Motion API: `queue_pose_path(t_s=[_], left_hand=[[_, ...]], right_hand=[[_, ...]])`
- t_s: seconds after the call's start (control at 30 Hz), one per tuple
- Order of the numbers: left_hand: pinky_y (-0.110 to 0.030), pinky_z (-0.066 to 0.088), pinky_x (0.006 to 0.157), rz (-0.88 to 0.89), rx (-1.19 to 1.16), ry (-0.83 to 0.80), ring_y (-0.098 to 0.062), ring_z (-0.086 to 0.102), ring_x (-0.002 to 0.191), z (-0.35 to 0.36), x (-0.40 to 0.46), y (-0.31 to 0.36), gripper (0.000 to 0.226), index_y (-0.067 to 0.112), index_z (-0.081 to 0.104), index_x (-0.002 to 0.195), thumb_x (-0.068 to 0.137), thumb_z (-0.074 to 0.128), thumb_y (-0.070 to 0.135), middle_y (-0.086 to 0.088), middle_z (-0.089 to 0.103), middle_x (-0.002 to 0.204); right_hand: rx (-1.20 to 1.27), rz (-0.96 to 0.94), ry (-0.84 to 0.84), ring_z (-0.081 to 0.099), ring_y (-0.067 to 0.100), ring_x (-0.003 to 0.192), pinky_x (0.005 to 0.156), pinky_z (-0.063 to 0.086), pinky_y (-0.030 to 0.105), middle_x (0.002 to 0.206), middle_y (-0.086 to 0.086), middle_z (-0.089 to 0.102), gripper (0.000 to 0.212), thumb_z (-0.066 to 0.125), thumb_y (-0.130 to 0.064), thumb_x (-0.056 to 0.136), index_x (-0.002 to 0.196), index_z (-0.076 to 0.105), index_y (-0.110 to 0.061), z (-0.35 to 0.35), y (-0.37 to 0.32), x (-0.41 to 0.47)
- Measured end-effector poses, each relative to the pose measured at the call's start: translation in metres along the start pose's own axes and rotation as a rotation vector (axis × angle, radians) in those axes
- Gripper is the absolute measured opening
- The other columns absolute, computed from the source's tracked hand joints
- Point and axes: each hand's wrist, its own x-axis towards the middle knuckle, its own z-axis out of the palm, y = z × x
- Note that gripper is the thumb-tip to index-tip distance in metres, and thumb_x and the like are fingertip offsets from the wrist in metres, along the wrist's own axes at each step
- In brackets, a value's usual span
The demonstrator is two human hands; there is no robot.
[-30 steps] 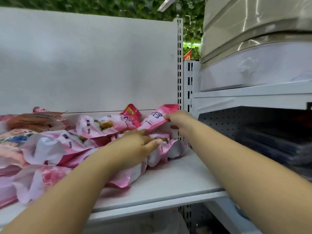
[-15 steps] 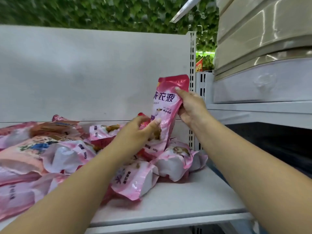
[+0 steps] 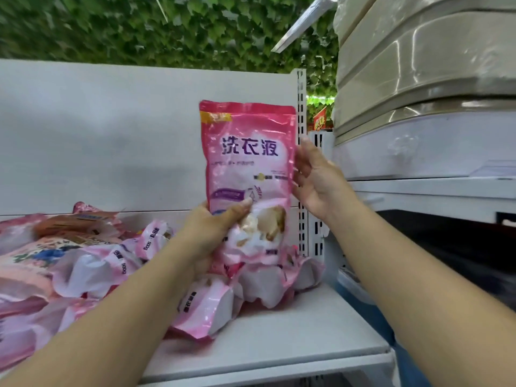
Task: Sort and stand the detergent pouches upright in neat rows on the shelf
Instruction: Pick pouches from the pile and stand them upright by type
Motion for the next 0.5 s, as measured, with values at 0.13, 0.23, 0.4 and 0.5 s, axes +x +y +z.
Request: queue_pose_path(t_s=[0.13, 0.23, 0.4, 0.5], left_hand=[[-0.026, 0.050, 0.036, 0.030, 0.052, 0.149, -0.014, 0.061, 0.040, -0.025, 0.013, 0.014, 0.012, 0.013, 0.058, 0.086, 0.081, 0.067, 0.017, 0.000, 0.066, 0.051], [-0.032, 0.054, 0.046, 0.022, 0.161, 0.175, -0.022, 0.066, 0.051, -0.049, 0.022, 0.013, 0.025, 0.011, 0.057, 0.101, 0.080, 0.068, 0.016, -0.010, 0.070, 0.072], [-0.030, 0.049, 0.059, -0.040, 0.488, 0.224, -0.030, 0.062, 0.080, -0.064, 0.030, 0.006, 0.066, 0.006, 0.039, 0.131, 0.077, 0.073, 0.019, -0.020, 0.061, 0.111], [-0.031, 0.042, 0.072, 0.050, 1.121, 0.258, -0.035, 0.053, 0.107, -0.056, 0.030, 0.015, 0.094, 0.016, 0.005, 0.146, 0.079, 0.071, 0.030, -0.018, 0.053, 0.122]], right_hand=[[-0.461, 0.270, 0.109, 0.058, 0.021, 0.100, 0.092, 0.046, 0.033, 0.113, 0.009, 0.062, 0.041, 0.049, -0.041, 0.091, 0.111, 0.057, -0.007, -0.032, 0.033, -0.006], [-1.054, 0.470, 0.072, 0.057, 0.016, 0.075, 0.086, 0.041, 0.027, 0.099, 0.006, 0.062, 0.046, 0.053, -0.050, 0.087, 0.108, 0.056, -0.010, -0.037, 0.054, -0.013], [-1.411, 0.586, -0.070, 0.058, 0.025, 0.109, 0.076, 0.038, 0.023, 0.127, 0.014, 0.056, 0.061, 0.049, -0.052, 0.088, 0.126, 0.050, -0.003, -0.019, 0.058, -0.009], [-1.411, 0.648, -0.099, 0.059, 0.021, 0.073, 0.059, 0.042, 0.023, 0.108, 0.016, 0.059, 0.057, 0.055, -0.045, 0.087, 0.120, 0.053, 0.001, -0.013, 0.058, -0.004]])
